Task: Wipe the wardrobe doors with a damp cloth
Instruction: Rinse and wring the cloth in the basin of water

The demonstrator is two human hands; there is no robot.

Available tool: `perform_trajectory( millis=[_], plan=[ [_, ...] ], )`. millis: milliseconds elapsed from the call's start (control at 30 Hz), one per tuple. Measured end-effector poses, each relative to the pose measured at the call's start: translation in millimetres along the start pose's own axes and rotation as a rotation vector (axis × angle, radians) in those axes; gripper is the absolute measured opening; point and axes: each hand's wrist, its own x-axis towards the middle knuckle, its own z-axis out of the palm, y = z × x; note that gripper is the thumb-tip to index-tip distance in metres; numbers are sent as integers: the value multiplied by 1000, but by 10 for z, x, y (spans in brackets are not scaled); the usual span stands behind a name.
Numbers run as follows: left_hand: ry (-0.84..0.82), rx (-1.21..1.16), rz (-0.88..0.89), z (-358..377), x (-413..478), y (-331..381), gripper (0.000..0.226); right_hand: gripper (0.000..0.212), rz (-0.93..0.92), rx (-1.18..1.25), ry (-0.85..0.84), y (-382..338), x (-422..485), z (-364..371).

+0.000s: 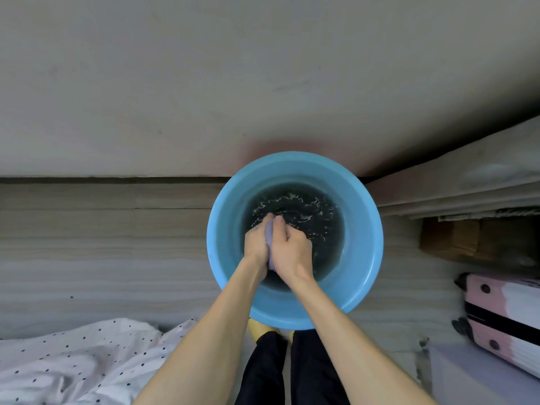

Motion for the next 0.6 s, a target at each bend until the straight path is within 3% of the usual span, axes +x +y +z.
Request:
perform_trajectory(
  millis=[100, 200, 267, 333, 433, 533, 600],
  plan=[
    [-54, 13, -85, 35, -65, -29, 40, 54, -34, -281, 90, 71, 200, -105],
    [-26, 57, -24, 22, -48, -44, 36, 49, -64, -586, 86, 170, 420, -284],
    [57, 75, 4, 9, -30, -84, 42, 46, -86, -624, 239, 247, 512, -332],
    [155, 64, -14, -30, -26, -86, 28, 47, -57, -608, 367, 283, 566, -300],
    [125, 14, -42, -75, -15, -72, 18, 45, 11, -524, 174, 342, 594, -190],
    [86, -12, -36, -118, 60, -69, 16, 17, 47, -345, -81, 261, 473, -49],
    [105, -34, -25, -161, 84, -57, 11, 27, 79, -140, -100, 163, 296, 36]
  ],
)
